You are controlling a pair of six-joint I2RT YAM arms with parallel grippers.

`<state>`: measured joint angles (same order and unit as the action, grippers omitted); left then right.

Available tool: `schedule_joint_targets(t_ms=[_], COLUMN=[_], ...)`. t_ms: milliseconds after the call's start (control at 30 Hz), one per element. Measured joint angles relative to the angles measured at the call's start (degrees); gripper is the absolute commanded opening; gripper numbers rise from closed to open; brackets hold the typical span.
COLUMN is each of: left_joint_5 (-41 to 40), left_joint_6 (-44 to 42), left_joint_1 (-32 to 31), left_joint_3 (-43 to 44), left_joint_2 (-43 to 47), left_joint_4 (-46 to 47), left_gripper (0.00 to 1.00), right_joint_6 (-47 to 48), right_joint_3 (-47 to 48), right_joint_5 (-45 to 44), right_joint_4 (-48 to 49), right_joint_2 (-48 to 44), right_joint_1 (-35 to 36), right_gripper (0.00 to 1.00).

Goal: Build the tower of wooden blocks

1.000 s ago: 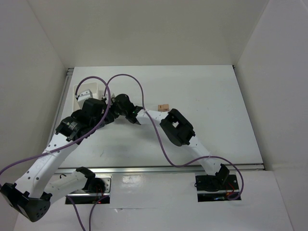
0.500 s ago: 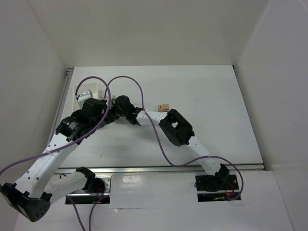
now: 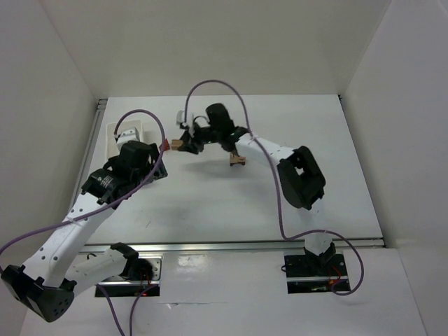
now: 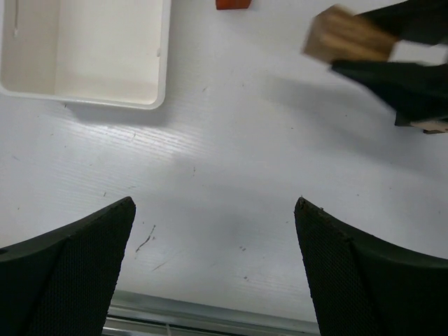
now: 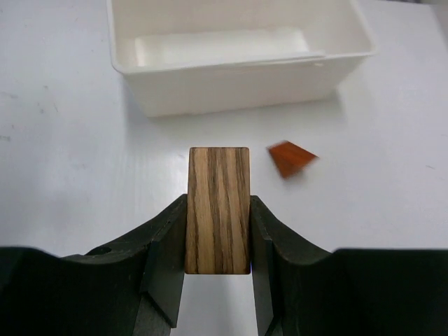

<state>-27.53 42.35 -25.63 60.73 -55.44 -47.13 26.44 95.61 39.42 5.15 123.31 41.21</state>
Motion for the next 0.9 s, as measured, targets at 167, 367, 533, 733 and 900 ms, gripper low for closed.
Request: schedule_joint_targets(t_ms=[167,367,533,733,900], left_joint_5=[0.7,-0.2,-0.4,-0.7,-0.7], left_joint_6=[-2.2,-4.7,-5.8,-6.1,-6.1], left_joint_1=[0.0,0.0,0.0,0.0,0.0], left_joint_3=[0.0,0.0,0.0,0.0,0.0], left_joint_2=[-1.6,-3.3,-4.7,-8.9,-11.4], left_joint_4=[3.0,6.4,9.1,9.7,9.8], left_gripper=[1.00,1.00,1.00,1.00,1.00], right_joint_6=[12.6,28.1,36.1,37.5,35.2], right_joint_3=[1.6,2.1,2.1,0.2,-3.4], right_joint_5=[7.3,10.6,11.2,12.5,13.2], right_joint_4=[-13.9,-32.4,-44.9,-46.1,-43.4], right_joint_2=[-8.4,-10.5,-10.4,-10.4,-10.4], right_joint_1=[-11.1,-21.9,-24.7,-24.4,-24.3], right_gripper=[0.11,0.12,0.13,0.13,0.13])
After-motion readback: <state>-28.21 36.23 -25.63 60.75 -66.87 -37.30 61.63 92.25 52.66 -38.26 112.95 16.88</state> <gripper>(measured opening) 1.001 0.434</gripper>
